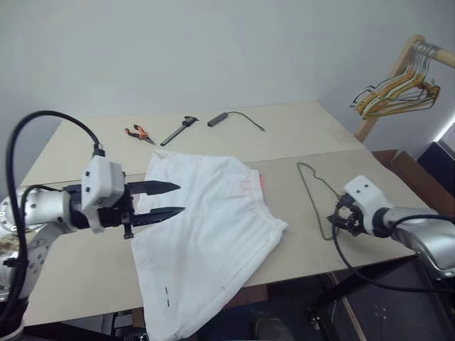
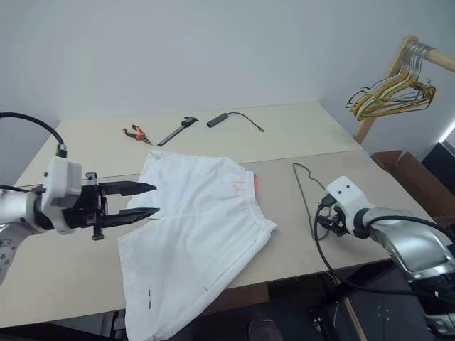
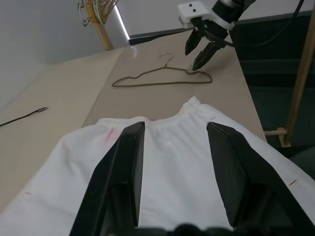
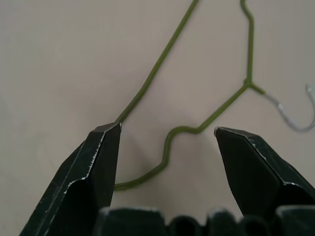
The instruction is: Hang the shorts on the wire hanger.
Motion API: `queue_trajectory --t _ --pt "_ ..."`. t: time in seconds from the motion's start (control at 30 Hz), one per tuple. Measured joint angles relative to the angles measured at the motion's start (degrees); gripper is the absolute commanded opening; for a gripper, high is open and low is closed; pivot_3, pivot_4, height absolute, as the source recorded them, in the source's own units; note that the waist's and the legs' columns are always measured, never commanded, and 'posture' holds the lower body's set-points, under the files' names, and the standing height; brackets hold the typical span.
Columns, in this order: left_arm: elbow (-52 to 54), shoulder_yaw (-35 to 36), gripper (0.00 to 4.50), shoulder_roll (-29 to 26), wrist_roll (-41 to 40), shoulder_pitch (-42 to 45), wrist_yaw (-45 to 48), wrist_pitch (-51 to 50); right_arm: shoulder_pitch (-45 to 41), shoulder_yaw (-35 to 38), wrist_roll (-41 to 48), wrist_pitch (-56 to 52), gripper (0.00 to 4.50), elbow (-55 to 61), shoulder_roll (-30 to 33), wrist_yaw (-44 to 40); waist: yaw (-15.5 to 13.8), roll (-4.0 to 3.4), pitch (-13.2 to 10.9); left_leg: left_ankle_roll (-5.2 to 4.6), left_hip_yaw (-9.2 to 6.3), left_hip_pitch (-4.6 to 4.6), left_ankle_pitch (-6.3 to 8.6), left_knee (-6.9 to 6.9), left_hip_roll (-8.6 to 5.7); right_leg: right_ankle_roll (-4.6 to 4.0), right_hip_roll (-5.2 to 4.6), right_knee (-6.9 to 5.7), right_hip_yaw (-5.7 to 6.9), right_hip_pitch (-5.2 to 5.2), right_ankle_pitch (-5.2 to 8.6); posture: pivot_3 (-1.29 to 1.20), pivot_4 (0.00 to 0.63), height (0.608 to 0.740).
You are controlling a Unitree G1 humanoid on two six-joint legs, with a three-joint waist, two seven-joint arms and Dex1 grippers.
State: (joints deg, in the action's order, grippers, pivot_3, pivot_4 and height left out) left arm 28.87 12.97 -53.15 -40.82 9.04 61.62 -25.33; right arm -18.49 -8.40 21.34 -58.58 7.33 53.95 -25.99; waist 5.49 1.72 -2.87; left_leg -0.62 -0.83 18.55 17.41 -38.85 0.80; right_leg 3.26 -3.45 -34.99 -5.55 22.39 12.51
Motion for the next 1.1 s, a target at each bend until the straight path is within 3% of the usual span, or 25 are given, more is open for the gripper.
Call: queue_trajectory --t 0.03,0.1,0.4,0.53,0.63,0.73,0.93,1.1 --pt "0.02 -0.47 2.19 0.32 0.0 0.44 -0.24 -0.05 -0.68 -0.45 -0.26 -1.36 3.57 -1.07 -0.58 -0.06 0.08 0.0 0.0 0.0 0.0 0.0 0.0 0.0 0.0 0.03 0.0 0.01 0.0 0.0 0.02 -0.1 0.002 0.74" --pt "-0.01 -1.1 2.19 1.16 0.04 1.68 -0.5 -0.09 -1.83 -2.09 -1.12 -3.51 3.02 -3.88 -1.44 -0.62 0.25 0.0 0.0 -0.01 0.01 0.0 0.0 0.0 0.01 0.11 0.01 0.01 0.0 0.0 0.07 -0.1 0.004 0.74" --pt "-0.23 -2.85 2.19 2.37 1.17 2.6 -0.93 0.4 -5.63 -2.88 -5.47 -3.52 0.05 -11.11 -4.18 -1.75 1.14 0.02 0.02 0.0 0.03 -0.1 0.0 -0.02 0.01 0.31 0.01 0.0 -0.02 -0.12 0.17 -0.1 0.006 0.74" --pt "-1.14 -2.83 2.19 3.03 1.89 2.65 -1.46 0.54 -4.82 -2.56 -8.07 -2.62 0.05 -10.02 -4.16 -0.98 1.49 0.02 0.02 0.0 0.03 -0.04 0.01 -0.01 0.01 0.31 0.01 0.0 -0.02 -0.03 0.17 -0.11 0.004 0.74" --pt "-3.02 -2.95 2.19 3.75 2.83 4.52 -2.4 0.56 -2.63 -2.6 -12.11 3.95 0.05 -6.65 -3.92 0.4 1.7 -0.02 0.0 0.0 0.03 0.02 0.0 -0.01 0.01 0.32 0.01 -0.03 -0.02 0.06 0.17 -0.11 0.0 0.74" --pt "-4.0 -3.39 2.19 6.12 3.6 8.71 -5.56 -0.03 -0.88 -4.25 -20.51 19.82 0.05 -4.11 -1.17 3.73 1.83 -0.05 -0.01 0.01 0.06 0.02 0.01 -0.02 0.0 0.35 0.0 -0.02 -0.04 0.05 0.16 -0.12 0.0 0.74" --pt "-8.31 -5.39 2.19 9.25 2.4 18.2 -11.57 -7.33 -5.5 -11.56 -48.33 62.51 0.05 -9.4 6.31 19.06 3.24 -0.05 -0.01 0.04 0.08 0.0 0.02 0.0 0.0 0.35 0.0 -0.01 -0.08 0.1 0.16 -0.14 0.0 0.74" --pt "-12.88 -7.6 2.19 9.18 1.12 23.6 -10.73 -14.02 -11.35 -14.91 -64.02 79.36 0.05 -18.57 5.55 31.36 4.62 -0.02 -0.01 0.04 0.08 0.03 0.03 0.0 -0.04 0.33 -0.02 -0.01 -0.16 0.09 0.15 -0.13 0.0 0.74"
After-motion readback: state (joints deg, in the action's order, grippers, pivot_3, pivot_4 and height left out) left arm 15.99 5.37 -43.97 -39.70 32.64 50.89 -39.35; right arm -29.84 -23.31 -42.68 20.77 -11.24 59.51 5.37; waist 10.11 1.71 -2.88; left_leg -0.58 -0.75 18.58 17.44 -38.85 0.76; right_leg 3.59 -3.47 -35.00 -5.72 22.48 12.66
